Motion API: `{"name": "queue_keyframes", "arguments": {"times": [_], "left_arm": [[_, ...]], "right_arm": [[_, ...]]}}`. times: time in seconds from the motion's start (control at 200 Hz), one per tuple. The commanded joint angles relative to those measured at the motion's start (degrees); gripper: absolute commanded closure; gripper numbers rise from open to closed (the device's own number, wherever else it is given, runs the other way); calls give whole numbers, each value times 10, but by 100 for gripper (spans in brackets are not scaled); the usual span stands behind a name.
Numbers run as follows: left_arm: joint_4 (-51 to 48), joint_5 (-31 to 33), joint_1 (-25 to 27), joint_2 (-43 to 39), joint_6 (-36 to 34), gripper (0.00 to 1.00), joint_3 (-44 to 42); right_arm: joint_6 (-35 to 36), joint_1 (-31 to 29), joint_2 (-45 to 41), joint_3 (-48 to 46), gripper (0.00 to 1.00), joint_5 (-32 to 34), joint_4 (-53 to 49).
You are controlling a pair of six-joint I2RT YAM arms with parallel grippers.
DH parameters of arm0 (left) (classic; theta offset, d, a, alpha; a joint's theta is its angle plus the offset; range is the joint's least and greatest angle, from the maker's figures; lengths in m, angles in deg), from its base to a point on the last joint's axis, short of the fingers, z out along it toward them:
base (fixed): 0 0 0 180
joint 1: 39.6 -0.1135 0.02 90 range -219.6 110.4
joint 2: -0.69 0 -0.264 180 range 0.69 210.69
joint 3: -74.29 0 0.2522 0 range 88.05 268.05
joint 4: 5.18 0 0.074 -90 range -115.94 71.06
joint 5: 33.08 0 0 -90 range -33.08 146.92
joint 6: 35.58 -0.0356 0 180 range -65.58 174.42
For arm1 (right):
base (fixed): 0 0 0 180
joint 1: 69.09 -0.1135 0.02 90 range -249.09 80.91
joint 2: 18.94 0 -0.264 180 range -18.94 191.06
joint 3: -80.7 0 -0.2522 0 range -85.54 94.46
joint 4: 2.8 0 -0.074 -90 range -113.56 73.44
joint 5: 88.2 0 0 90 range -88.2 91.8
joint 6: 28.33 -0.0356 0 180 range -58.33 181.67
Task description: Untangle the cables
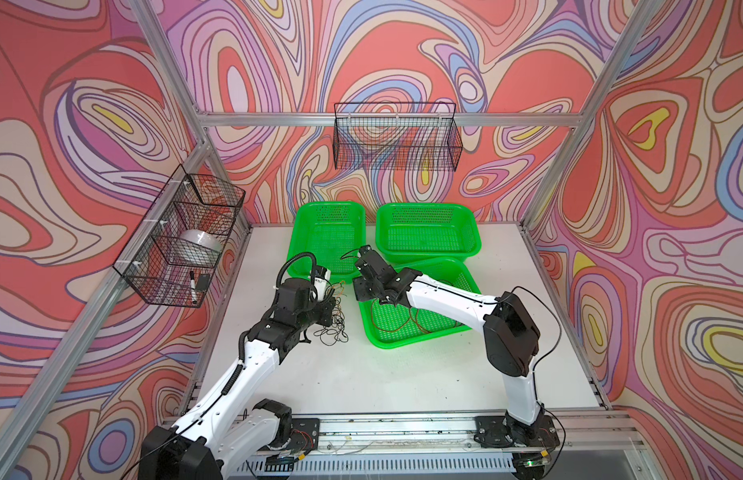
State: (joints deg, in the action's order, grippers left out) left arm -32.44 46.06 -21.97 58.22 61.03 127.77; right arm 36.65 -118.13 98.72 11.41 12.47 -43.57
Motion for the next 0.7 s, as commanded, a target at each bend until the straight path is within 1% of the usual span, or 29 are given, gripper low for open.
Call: {"name": "queue_keyframes", "arguments": {"times": [0.0, 0.095, 0.18, 0.3, 0.376, 0.466, 0.581, 0.636, 0.696], "left_arm": [[6, 3, -4, -3, -11, 100, -7], [15, -5, -4, -8, -12, 100, -13], [16, -24, -5, -8, -16, 100, -13], [23, -71, -5, -3, -24, 100, -15], [34, -115, -4, 7, -25, 100, -16], [46, -150, -1, 27, -21, 100, -13], [56, -157, 23, 57, -27, 100, -3], [63, -149, 40, 71, -29, 100, 1], [79, -139, 54, 89, -25, 100, 1]], "right_arm": [[-22, -4, 42, 17, 35, -5, -37], [-29, -5, 65, 34, 35, 8, -64], [-58, -1, 68, 24, 35, 19, -64], [-78, 15, 51, 9, 38, 68, -75], [-84, 34, 32, -12, 40, 79, -72], [-80, 59, 18, -24, 41, 88, -81], [-66, 85, -1, -42, 41, 100, -85], [-59, 102, -12, -51, 41, 97, -86], [-34, 111, -30, -69, 41, 89, -66]]}}
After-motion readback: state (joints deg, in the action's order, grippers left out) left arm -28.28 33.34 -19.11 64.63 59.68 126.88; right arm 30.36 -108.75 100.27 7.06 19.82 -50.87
